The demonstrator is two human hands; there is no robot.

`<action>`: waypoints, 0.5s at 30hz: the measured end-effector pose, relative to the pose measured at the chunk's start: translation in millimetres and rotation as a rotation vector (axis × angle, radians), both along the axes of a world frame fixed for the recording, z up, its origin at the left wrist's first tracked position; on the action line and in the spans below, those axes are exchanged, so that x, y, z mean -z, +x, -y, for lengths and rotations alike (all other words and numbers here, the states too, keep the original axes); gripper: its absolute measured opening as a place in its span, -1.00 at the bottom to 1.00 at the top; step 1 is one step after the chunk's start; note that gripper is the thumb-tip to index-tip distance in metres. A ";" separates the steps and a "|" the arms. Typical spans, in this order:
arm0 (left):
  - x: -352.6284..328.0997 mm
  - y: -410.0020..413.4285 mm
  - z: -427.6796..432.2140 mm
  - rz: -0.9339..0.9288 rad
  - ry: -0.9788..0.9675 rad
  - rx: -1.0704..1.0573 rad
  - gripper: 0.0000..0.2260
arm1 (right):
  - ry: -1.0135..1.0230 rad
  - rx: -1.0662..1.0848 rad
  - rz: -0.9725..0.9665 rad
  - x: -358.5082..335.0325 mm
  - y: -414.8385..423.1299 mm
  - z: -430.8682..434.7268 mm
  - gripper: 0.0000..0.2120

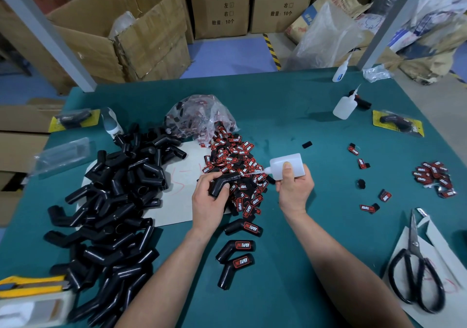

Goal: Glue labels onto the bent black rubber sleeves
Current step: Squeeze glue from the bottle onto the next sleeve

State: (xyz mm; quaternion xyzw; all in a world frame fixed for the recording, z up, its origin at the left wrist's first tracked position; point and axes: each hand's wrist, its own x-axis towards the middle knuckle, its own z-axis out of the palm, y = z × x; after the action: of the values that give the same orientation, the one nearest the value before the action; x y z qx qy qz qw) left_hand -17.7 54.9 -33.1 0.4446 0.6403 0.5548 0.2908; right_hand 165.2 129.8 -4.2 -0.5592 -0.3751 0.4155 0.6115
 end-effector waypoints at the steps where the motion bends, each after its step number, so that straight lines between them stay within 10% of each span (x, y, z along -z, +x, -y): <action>1: -0.1 0.1 -0.3 -0.002 0.004 0.000 -0.73 | 0.004 -0.003 -0.003 0.2 -0.2 0.0 -0.65; 15: 0.7 -0.6 -1.6 -0.017 0.003 0.005 -0.73 | 0.011 -0.022 0.018 2.1 -3.7 2.0 -0.65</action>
State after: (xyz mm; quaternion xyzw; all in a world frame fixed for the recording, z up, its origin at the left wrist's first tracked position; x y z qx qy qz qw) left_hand -18.3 56.6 -33.7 0.4515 0.6407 0.5513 0.2858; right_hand 161.5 127.8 -6.3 -0.5554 -0.3893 0.4151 0.6064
